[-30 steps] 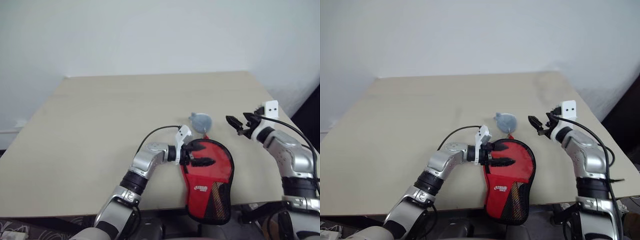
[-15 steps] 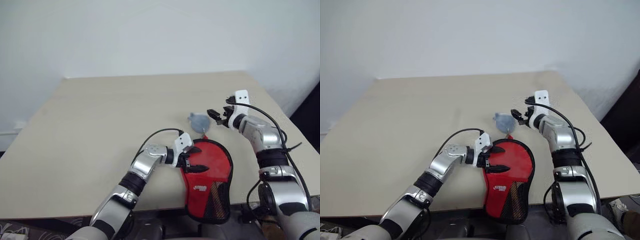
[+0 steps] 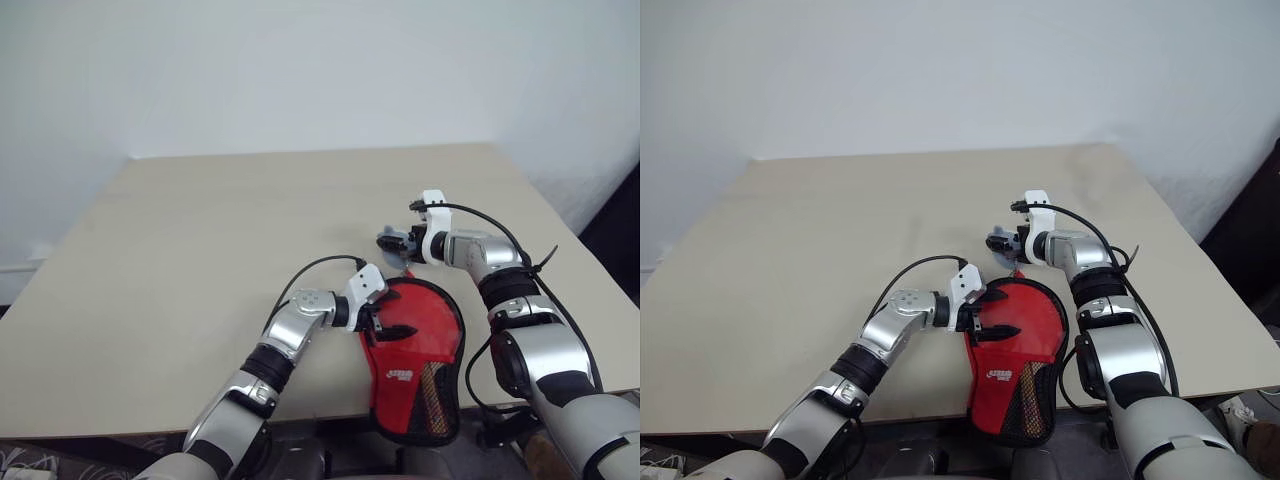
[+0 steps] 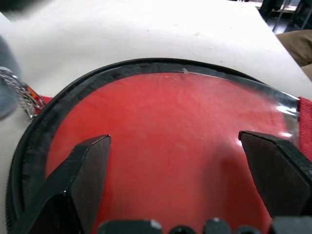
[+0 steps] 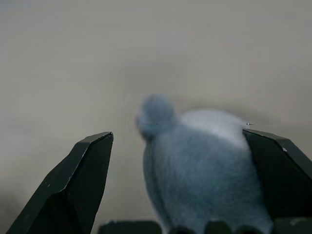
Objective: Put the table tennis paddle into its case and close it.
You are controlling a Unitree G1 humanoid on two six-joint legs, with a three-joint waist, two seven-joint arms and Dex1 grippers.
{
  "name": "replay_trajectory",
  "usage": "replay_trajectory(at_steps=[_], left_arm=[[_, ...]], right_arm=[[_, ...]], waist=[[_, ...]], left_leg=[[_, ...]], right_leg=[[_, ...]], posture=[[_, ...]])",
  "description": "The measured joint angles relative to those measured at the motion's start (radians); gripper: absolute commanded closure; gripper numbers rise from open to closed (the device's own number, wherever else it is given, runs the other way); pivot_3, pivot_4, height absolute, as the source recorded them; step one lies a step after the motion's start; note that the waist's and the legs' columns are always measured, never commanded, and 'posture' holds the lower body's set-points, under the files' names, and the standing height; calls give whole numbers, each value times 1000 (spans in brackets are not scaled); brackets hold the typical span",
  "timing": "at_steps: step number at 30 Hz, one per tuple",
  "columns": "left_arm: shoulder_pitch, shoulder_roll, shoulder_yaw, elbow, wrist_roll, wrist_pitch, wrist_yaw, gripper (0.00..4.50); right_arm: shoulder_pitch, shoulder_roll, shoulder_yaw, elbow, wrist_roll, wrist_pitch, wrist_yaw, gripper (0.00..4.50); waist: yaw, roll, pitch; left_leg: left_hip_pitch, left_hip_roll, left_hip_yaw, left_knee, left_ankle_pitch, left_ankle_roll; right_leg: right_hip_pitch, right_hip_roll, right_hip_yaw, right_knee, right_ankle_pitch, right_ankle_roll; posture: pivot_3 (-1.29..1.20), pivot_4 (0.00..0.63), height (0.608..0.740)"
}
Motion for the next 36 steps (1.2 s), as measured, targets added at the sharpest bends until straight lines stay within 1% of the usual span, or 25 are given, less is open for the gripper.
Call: replay_trajectory(at_steps=[2, 5, 7, 9, 12, 16, 17, 18, 20, 23, 29, 32, 36], left_arm=[[1, 0, 5, 1, 5, 0, 8, 47], [1, 0, 12, 1, 12, 0, 19, 0], [1, 1, 16, 2, 14, -1, 26, 0], [1, 2, 20, 4, 16, -2, 28, 0], [1, 1, 20, 8, 18, -5, 28, 0], [0, 0, 19, 9, 20, -5, 25, 0], [-1, 0, 17, 9, 22, -5, 24, 0], [-2, -1, 16, 9, 26, -5, 24, 0], [-3, -2, 14, 9, 33, -5, 24, 0], [-6, -6, 12, 11, 46, -7, 23, 0], [-12, -12, 10, 20, 55, -15, 18, 0], [-13, -19, 10, 24, 55, -16, 17, 0], [-8, -30, 5, 20, 55, -16, 17, 0]], right_arm=[[-15, 0, 3, 14, -10, 6, 8, 0], [-29, 0, 7, 34, -30, 14, 11, 556], [-29, 0, 9, 40, -47, 13, 9, 1174], [-28, -2, 16, 39, -61, 13, 9, 1967], [-14, -5, 38, 11, -85, 14, 8, 3005], [27, -9, 50, -63, -88, 18, 7, 4184], [51, -12, 49, -99, -88, 20, 7, 4398], [68, -14, 49, -127, -87, 22, 5, 4481], [91, -16, 41, -165, -86, 25, -9, 4482], [129, -19, -2, -213, -83, 24, -74, 4482], [219, -77, -74, -302, -82, 24, -182, 4484], [283, -98, -114, -385, -61, 50, -201, 4484], [403, -145, -181, -569, -2, 145, -199, 4485]], waist=[[-5, 1, 0], [-12, 1, -1], [-18, 1, -1], [-23, 3, -2], [-24, 5, -4], [-24, 5, -5], [-23, 5, -5], [-23, 5, -5], [-22, 5, -5], [-20, 5, -5], [-16, 5, -5], [-9, 5, -5], [12, 5, -5]], left_leg=[[1, 0, 0, 0, 0, 0], [1, 0, 0, 0, 0, 0], [1, 0, -1, 0, 0, 0], [1, 0, -1, 0, 0, 0], [1, 0, -1, 0, 0, 0], [0, 0, -1, 0, 0, 0], [1, 0, -1, 0, 0, 0], [0, 0, -1, 0, 0, 0], [1, 0, -1, 0, 0, 0], [0, -1, -1, 0, 0, 0], [0, -1, -1, 1, 0, 0], [-1, -2, -1, 1, 0, 0], [-1, -2, -1, 1, 0, 0]], right_leg=[[0, 0, 0, 1, 0, 0], [0, 0, 0, 1, 0, 0], [0, 0, 0, 1, 0, 0], [0, 0, 0, 1, 0, 0], [0, 0, -1, 1, 0, 0], [0, 0, -1, 1, 0, 0], [1, 0, -1, 1, 0, 0], [0, 0, -1, 1, 0, 0], [1, 0, -1, 1, 0, 0], [1, -1, -1, 1, 0, 0], [1, -1, -1, 0, 0, 0], [1, -2, -1, 0, 0, 1], [1, -2, -1, 0, -1, 1]], posture=[[0, 0, 740], [0, 0, 740], [0, 0, 740], [0, 0, 740], [0, 0, 740], [0, 0, 740], [0, 0, 740], [0, 0, 740], [0, 0, 740], [0, 0, 740], [0, 0, 740], [0, 0, 740], [0, 0, 740]])
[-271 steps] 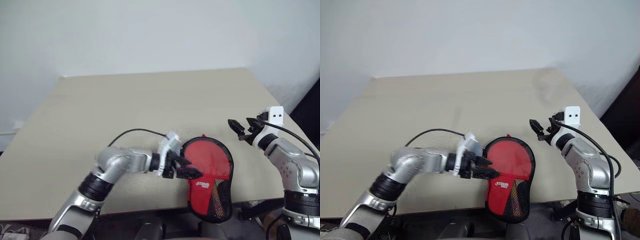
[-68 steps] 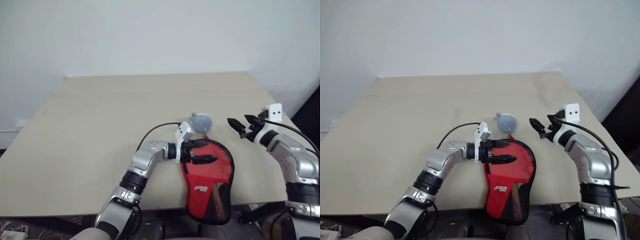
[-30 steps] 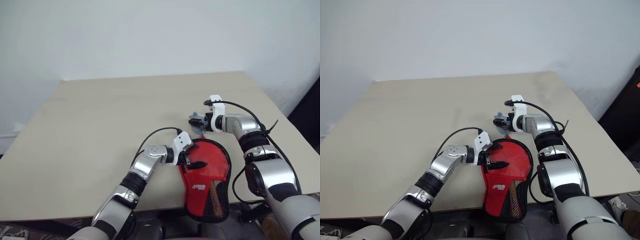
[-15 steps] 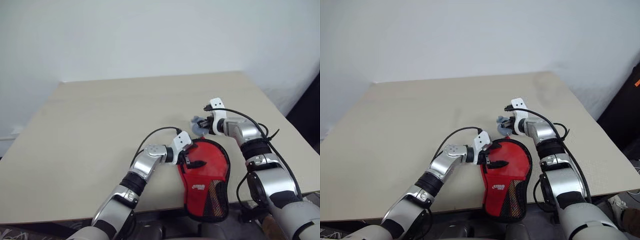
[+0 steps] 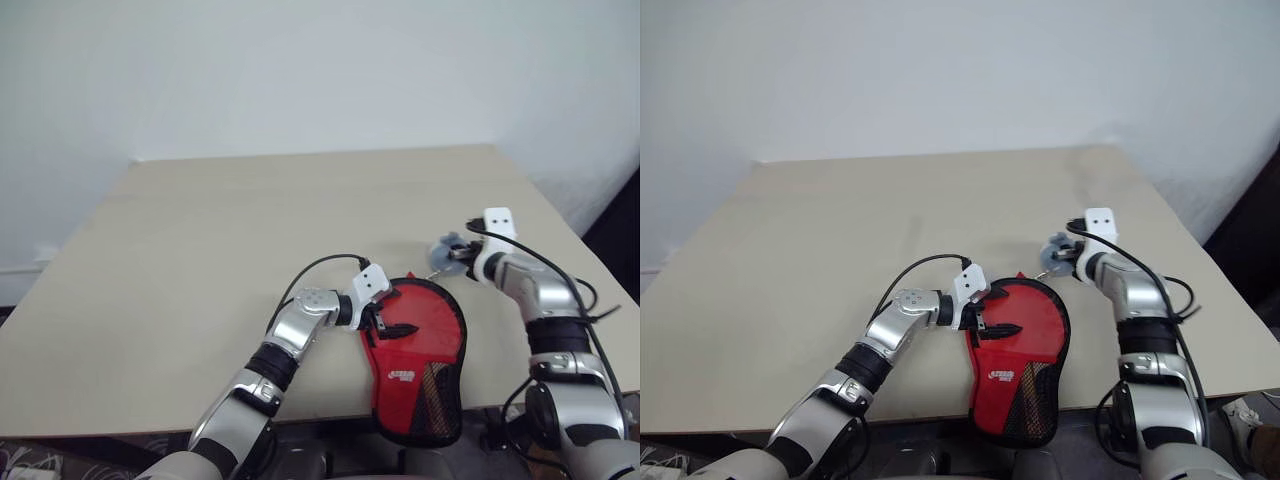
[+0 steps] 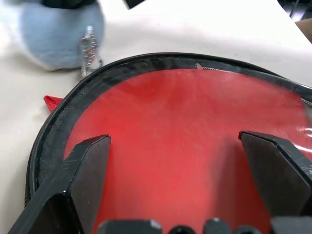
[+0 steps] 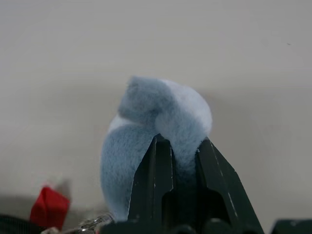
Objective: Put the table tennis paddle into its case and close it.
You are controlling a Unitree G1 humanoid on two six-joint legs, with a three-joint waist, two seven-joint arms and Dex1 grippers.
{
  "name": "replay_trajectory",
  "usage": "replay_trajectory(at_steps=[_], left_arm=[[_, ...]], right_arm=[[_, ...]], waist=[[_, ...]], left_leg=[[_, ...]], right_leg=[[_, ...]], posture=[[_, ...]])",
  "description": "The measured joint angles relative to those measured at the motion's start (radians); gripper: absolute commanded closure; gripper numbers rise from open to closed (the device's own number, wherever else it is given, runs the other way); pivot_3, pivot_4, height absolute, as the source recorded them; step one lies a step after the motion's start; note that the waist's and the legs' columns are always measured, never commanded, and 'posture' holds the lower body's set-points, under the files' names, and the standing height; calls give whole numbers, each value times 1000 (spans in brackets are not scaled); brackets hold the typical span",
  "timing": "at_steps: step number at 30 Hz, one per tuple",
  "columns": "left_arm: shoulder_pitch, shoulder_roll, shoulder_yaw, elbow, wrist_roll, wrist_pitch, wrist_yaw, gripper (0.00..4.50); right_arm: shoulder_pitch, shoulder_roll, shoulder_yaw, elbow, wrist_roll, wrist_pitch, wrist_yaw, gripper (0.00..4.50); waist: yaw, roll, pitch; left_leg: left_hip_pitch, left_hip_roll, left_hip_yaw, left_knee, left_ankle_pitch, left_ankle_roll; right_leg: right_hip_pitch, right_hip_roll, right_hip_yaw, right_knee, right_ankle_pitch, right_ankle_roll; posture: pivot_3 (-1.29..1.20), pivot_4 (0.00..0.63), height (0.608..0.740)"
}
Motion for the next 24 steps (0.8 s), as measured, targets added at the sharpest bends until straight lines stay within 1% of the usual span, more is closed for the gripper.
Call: replay_trajectory(at_steps=[5, 8, 12, 19, 24], left_arm=[[9, -1, -3, -11, 0, 1, 0, 0], [10, -1, -7, -13, 0, 0, -2, 0], [15, 0, -13, -22, 1, 0, -8, 0], [22, 4, -14, -30, 1, 2, -22, 0], [22, -1, -14, -29, 1, 8, -26, 0]], right_arm=[[193, -78, -96, -246, 80, 109, 19, 4485], [278, -108, -150, -352, 133, 167, 32, 4485], [483, -165, -212, -561, 203, 205, 88, 4485], [755, -169, -294, -848, 302, 189, 151, 4487], [873, -166, -317, -928, 332, 139, 171, 4487]], waist=[[15, -1, 0], [19, -1, 1], [29, -2, 1], [28, -4, 2], [29, -4, 2]], left_leg=[[-1, 0, 2, 1, 0, 0], [-1, 0, 2, 1, 0, 0], [-2, 0, 3, 1, -1, 1], [-3, 1, 3, 2, -2, 1], [-3, 1, 3, 3, -3, 2]], right_leg=[[0, 0, 0, 0, -1, 1], [0, 0, 0, -1, -1, 1], [-1, -1, 0, -2, -2, 2], [1, -1, -1, -8, -2, 3], [2, -1, -1, -13, -2, 2]], posture=[[0, 0, 740], [0, 0, 740], [0, 0, 740], [0, 0, 740], [0, 0, 740]])
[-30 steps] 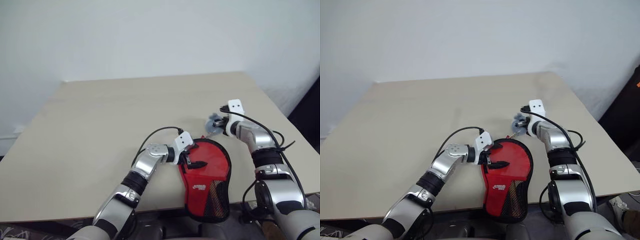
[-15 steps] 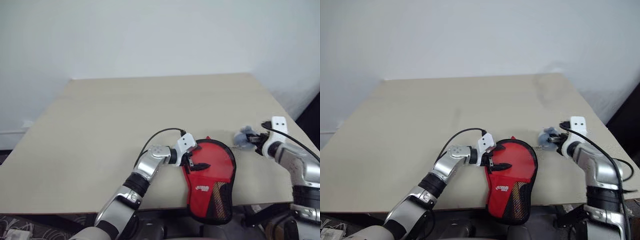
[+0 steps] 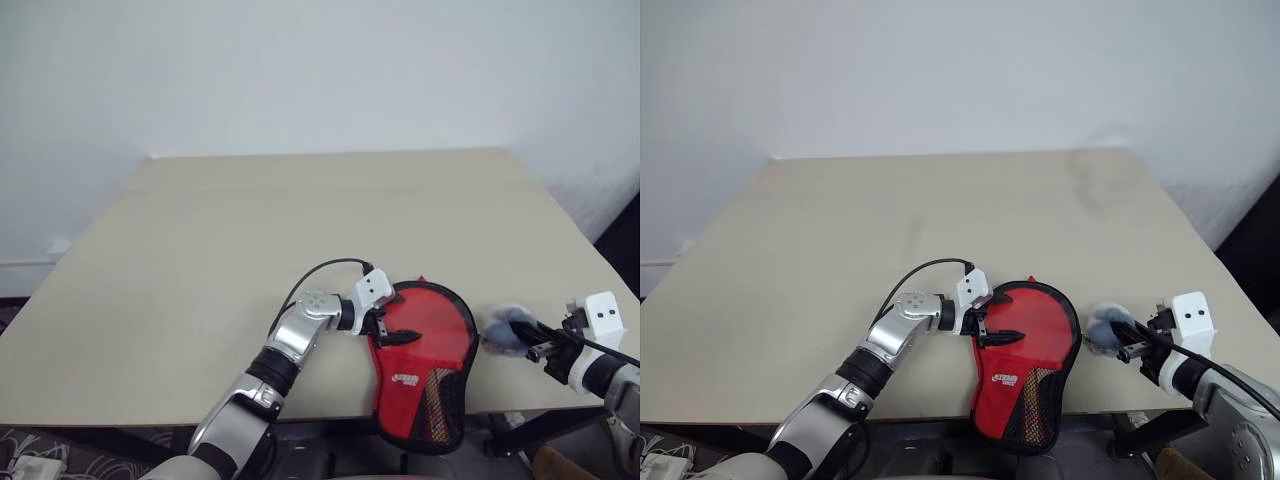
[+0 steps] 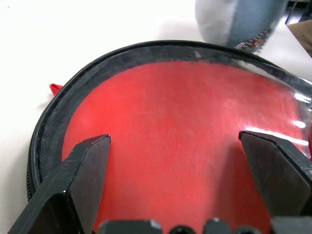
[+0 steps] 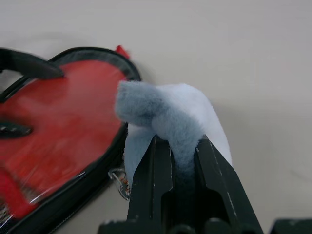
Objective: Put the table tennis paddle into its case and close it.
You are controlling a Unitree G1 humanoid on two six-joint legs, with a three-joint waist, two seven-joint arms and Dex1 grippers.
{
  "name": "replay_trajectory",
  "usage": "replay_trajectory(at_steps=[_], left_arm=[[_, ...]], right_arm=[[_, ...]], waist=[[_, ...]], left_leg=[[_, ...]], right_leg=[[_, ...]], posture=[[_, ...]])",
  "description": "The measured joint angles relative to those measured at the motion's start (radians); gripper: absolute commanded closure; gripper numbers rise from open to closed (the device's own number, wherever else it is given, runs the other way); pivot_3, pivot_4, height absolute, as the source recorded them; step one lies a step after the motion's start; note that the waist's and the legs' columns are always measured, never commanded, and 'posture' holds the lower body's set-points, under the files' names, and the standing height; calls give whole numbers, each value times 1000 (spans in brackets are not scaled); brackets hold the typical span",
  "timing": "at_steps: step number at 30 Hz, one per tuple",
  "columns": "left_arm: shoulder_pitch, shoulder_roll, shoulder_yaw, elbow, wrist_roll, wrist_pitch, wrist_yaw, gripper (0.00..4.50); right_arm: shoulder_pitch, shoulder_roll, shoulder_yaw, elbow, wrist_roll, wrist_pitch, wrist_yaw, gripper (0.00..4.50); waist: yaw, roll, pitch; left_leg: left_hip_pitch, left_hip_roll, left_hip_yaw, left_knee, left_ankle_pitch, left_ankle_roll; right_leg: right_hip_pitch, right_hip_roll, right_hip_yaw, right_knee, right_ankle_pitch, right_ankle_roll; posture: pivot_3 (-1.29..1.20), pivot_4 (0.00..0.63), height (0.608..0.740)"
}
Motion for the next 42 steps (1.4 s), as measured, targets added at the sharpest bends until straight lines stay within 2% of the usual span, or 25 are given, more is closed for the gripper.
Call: replay_trajectory(at_steps=[10, 19, 24, 29, 35, 42], left_arm=[[-3, 1, -2, -3, 1, 9, -14, 0], [-13, -2, -15, -3, 1, 20, -35, 0], [-23, -7, -24, 8, 1, 21, -47, 0], [-35, -8, -26, 26, 6, 21, -46, 0], [-44, -9, -37, 41, 30, -23, -68, 0], [-73, -49, -55, 30, -3, 7, -163, 0]], right_arm=[[248, 8, 6, -122, -2, -142, 27, 4487], [398, 156, -36, -185, 43, -224, -7, 4488], [507, 199, -28, -245, 53, -290, -3, 4488], [458, 202, 37, -251, 7, -284, -96, 4488], [309, 212, 116, -202, -44, -235, -230, 4488], [260, 206, 126, -178, -60, -218, -252, 4489]], waist=[[3, 0, 0], [21, 0, -3], [31, 1, -3], [31, -1, -5], [30, -2, -6], [31, -2, -5]], left_leg=[[0, 0, 0, -1, -2, 0], [-1, 1, 0, -1, -4, 1], [-1, 1, 0, 0, -7, -3], [-2, 2, 2, 2, -8, -4], [-3, 2, 2, 5, -8, -4], [-13, 2, 1, 6, -5, 1]], right_leg=[[0, 0, 0, -1, -1, -2], [-2, 0, -1, -1, -2, -1], [-2, -1, -1, -2, -3, -1], [-2, -1, -1, -2, -3, -1], [-2, -1, -3, -2, -3, -1], [-9, 0, -3, -1, -2, 0]], posture=[[0, 0, 740], [0, 0, 740], [0, 0, 740], [0, 0, 740], [0, 0, 740], [0, 0, 740]])
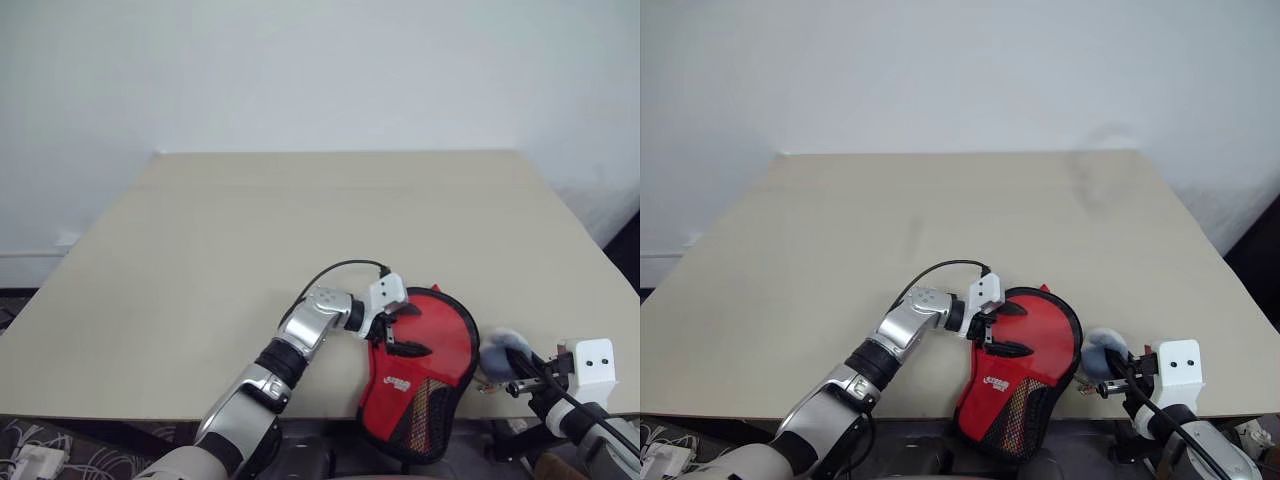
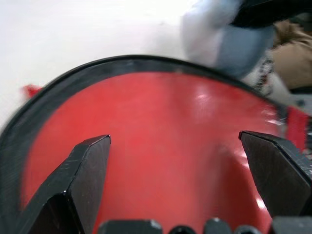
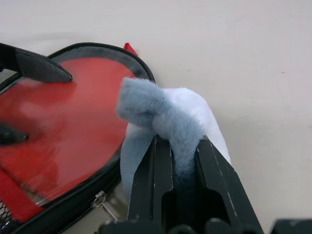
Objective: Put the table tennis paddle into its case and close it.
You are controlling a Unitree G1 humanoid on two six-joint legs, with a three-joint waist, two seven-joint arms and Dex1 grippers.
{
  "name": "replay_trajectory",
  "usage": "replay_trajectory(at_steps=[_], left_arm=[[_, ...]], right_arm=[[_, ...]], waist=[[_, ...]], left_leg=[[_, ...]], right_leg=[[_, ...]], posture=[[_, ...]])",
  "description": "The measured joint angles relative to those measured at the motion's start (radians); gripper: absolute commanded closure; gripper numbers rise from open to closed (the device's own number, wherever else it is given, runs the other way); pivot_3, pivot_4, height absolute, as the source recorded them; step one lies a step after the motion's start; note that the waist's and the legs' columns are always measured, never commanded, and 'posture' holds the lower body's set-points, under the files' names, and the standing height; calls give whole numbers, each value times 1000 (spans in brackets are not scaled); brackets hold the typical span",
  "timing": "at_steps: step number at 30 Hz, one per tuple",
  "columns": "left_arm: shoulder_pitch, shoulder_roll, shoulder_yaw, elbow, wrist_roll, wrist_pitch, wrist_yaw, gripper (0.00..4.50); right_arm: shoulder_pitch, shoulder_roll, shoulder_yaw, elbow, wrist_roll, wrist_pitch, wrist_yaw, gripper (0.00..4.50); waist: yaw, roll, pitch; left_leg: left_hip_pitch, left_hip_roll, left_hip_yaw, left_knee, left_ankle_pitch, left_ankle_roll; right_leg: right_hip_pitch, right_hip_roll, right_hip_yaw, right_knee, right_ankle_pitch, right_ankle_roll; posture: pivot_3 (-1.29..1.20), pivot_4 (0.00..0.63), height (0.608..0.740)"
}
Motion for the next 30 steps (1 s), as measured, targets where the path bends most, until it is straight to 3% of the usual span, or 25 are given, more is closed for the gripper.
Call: replay_trajectory(at_steps=[8, 17, 23, 30], left_arm=[[-53, -51, -57, -2, 18, -30, -52, 0], [-59, 14, -158, 69, 117, -318, -42, 0], [-55, 17, -158, 72, 116, -322, -30, 0], [-43, 21, -155, 60, 116, -305, -26, 0]], right_arm=[[-31, -6, 12, 18, -1, 7, -7, 4490], [64, 42, 21, -28, 32, -23, 3, 4490], [152, 109, 26, -45, 84, -73, 20, 4490], [242, 108, 61, -49, 86, -147, 57, 4490]], waist=[[-14, -2, 2], [-14, -5, -1], [-14, -5, -2], [-14, -6, -4]], left_leg=[[0, 0, 0, 0, 0, 0], [4, 1, 0, -1, 0, -1], [8, 5, 1, -1, -4, -6], [9, 7, 1, -2, -5, -7]], right_leg=[[0, 0, 0, 1, 1, 1], [4, 1, 0, 0, 0, -1], [5, 2, -1, -1, -1, -1], [5, 2, -3, -1, -1, -1]], posture=[[0, 0, 740], [0, 0, 740], [0, 0, 740], [0, 0, 740]])
